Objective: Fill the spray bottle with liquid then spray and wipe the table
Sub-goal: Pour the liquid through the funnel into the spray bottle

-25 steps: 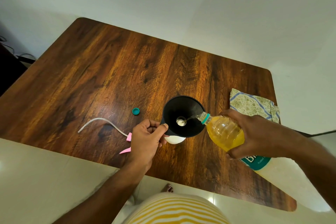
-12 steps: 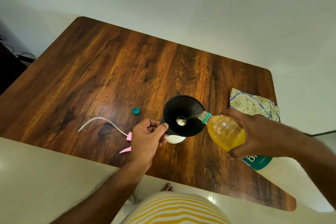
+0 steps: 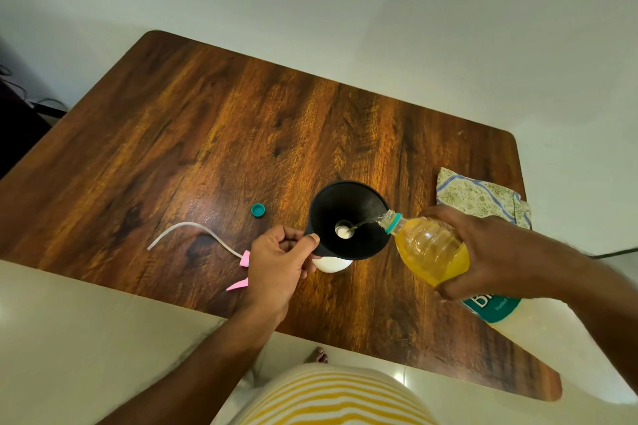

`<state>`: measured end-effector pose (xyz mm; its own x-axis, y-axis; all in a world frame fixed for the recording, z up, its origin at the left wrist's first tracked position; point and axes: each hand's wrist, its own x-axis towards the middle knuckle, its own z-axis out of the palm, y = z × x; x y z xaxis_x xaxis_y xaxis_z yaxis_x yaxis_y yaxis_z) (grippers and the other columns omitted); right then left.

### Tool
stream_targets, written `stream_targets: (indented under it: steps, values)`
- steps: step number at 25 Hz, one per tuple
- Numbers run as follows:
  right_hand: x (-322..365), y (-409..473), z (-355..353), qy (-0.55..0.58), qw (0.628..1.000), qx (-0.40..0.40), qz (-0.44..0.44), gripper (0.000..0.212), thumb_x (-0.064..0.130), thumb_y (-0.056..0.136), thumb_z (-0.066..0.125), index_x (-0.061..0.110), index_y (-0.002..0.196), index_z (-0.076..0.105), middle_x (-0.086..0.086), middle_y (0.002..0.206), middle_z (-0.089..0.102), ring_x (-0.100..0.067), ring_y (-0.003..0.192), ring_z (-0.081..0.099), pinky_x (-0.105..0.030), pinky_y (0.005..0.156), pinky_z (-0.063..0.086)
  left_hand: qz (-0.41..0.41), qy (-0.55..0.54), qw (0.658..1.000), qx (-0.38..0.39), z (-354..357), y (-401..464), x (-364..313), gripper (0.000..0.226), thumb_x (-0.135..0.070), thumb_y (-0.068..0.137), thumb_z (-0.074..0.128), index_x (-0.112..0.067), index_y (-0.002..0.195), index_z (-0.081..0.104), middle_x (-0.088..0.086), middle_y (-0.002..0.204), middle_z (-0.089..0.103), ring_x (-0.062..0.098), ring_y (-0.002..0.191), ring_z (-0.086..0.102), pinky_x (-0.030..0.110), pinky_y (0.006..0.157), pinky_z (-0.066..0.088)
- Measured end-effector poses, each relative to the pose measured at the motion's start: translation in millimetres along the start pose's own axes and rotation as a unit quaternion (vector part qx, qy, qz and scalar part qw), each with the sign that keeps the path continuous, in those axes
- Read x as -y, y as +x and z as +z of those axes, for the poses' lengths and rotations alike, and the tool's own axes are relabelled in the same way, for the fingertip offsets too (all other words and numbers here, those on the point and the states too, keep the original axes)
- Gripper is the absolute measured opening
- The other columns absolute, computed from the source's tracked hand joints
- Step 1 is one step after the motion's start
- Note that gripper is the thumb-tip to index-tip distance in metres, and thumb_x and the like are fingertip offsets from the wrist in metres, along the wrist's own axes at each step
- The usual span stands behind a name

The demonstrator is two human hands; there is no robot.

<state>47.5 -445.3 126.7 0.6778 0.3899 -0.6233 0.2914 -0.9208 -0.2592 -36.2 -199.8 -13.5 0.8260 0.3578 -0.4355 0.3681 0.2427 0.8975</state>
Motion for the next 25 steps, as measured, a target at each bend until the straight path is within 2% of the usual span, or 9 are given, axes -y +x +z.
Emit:
stream_targets:
  steps: [25]
  values:
    - [5.1,-4.7,-4.7,-0.005,1.0,-0.001,0.004,0.09,0.047,0.064,0.084,0.044,0.134,0.028,0.016,0.108,0.056,-0.008,0.087,0.064,-0.015,0.066,0.05,-0.002,-0.007,1.0,-0.002,0.1,-0.8,-0.2,0.008,-0.011,0.089,0.071,-0.005,0.092,0.068,0.008,0.065,0.071,0.013,0.049,0.059,0.019,0.044,0.045]
